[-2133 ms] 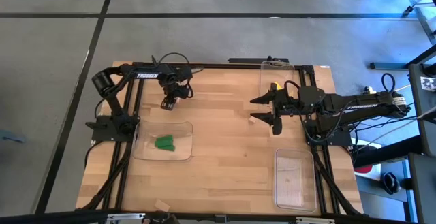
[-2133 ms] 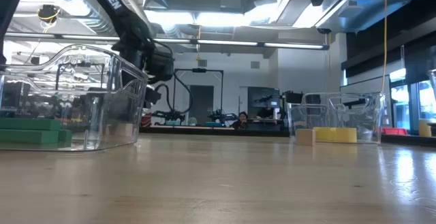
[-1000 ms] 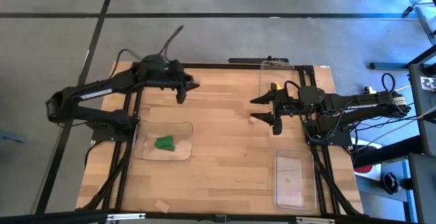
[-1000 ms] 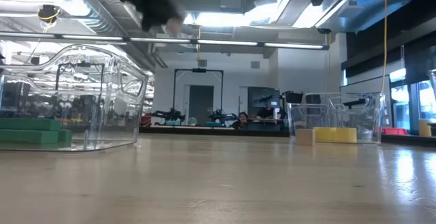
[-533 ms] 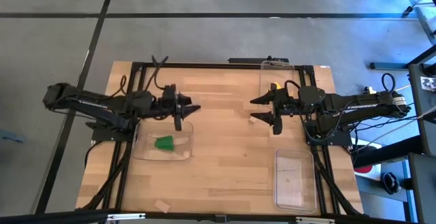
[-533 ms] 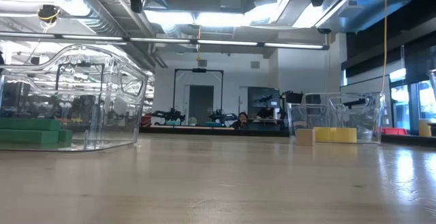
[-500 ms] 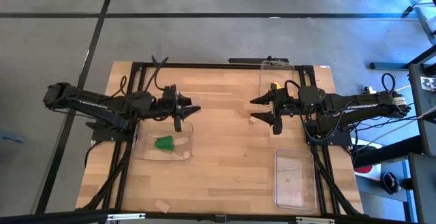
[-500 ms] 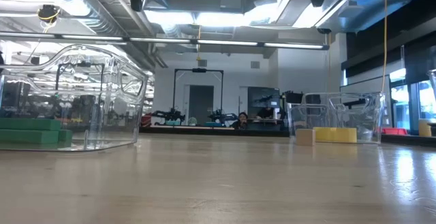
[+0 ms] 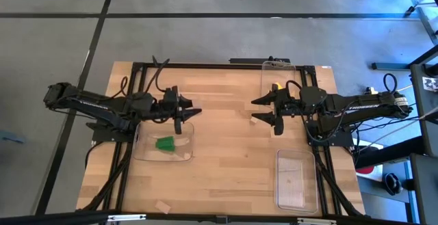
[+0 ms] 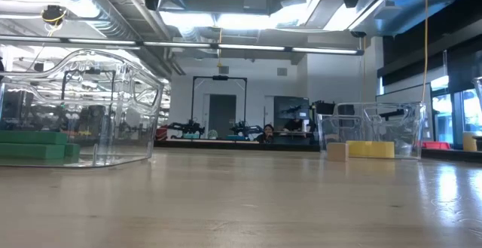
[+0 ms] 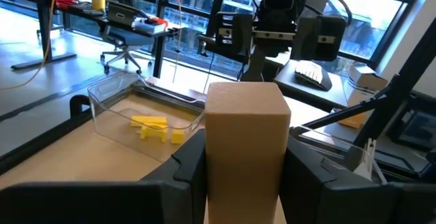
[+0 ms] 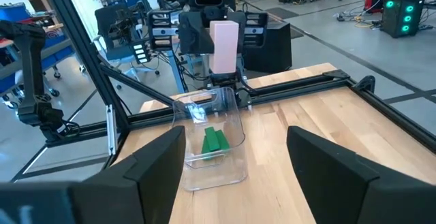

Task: Sort & place blocks by color
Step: Put the top left brown block into the bottom right transparent bin

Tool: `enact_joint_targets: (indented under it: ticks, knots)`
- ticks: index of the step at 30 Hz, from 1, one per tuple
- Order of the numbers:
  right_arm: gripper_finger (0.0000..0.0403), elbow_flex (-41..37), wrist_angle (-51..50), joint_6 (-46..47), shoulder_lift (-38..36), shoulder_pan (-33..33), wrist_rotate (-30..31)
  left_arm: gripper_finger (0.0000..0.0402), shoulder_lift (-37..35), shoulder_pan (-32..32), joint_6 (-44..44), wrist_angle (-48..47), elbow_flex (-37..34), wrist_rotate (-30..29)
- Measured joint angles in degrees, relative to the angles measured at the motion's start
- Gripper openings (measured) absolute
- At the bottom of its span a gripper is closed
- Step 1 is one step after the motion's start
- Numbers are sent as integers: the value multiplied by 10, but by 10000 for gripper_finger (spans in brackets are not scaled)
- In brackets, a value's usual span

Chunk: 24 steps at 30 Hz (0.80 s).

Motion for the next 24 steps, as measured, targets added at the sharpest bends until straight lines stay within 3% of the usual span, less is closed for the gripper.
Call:
enact_joint_targets:
  ticks: [5,15,24]
  knots:
    - [259,0,2,26,1,0,0,119,15,0,13,21,6,2]
    - [259,1,131,43,86,0,1,119,227,31,48,21,158,96]
    - [259,1,237,44,168,1,-20,119,324,36,60,22,250,139]
